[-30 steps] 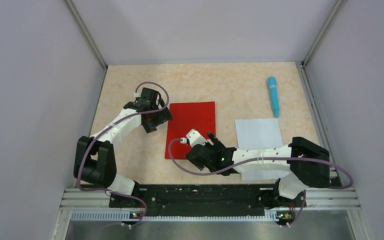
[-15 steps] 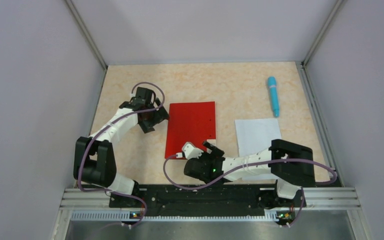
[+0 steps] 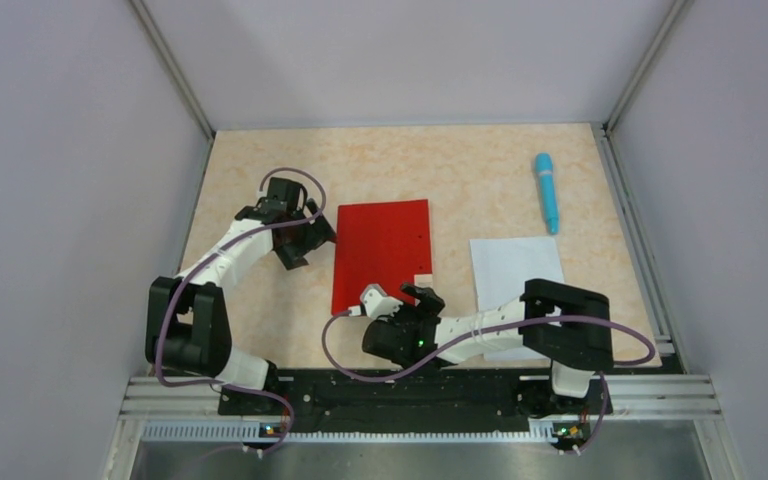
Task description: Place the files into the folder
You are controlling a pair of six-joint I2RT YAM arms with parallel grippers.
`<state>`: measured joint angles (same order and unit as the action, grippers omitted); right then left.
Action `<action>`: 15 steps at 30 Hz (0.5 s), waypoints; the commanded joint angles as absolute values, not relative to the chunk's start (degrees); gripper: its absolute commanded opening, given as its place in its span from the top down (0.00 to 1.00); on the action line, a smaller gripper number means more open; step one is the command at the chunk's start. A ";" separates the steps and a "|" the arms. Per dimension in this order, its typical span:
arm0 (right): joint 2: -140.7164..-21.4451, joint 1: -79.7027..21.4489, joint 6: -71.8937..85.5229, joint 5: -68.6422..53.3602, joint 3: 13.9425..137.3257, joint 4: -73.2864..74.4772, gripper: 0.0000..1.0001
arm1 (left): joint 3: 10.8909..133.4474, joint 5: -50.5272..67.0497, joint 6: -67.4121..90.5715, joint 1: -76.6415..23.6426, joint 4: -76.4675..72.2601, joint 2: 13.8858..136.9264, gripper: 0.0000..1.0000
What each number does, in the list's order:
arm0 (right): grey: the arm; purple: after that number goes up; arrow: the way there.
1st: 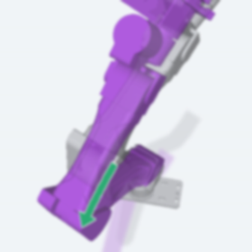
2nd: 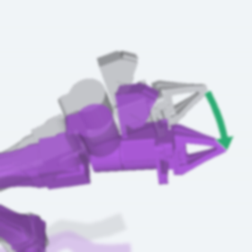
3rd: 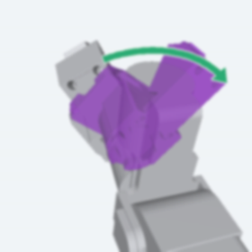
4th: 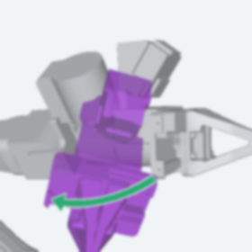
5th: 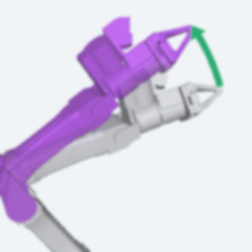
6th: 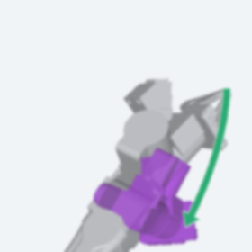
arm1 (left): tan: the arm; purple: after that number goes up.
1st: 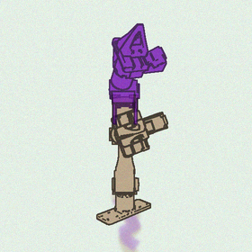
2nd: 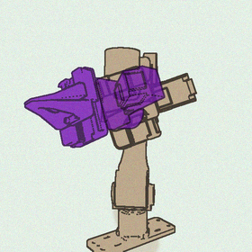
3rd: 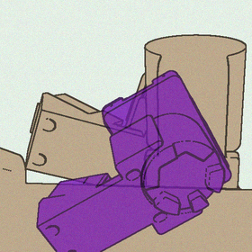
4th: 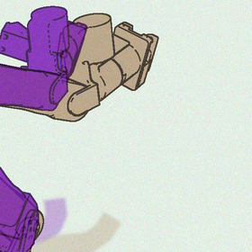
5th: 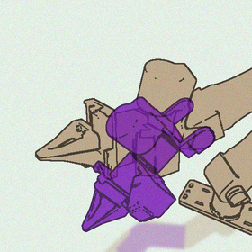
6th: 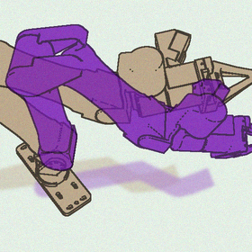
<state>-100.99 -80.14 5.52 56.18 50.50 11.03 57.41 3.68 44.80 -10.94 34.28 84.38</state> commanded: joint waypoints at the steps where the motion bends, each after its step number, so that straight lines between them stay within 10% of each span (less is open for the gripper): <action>1: -102.94 -80.74 4.35 58.17 51.52 10.20 0.17 | 57.13 4.45 43.83 -10.46 32.97 82.30 0.09; 9: -105.70 -80.79 1.79 58.32 51.16 7.31 0.31 | 57.13 5.17 44.02 -10.29 32.61 82.64 0.09; 15: -106.45 -80.74 0.35 58.88 50.38 3.37 0.66 | 55.87 5.39 44.26 -10.15 32.15 82.24 0.09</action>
<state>-105.49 -80.16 1.21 58.57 50.63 6.85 57.17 4.95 44.80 -10.55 33.74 84.38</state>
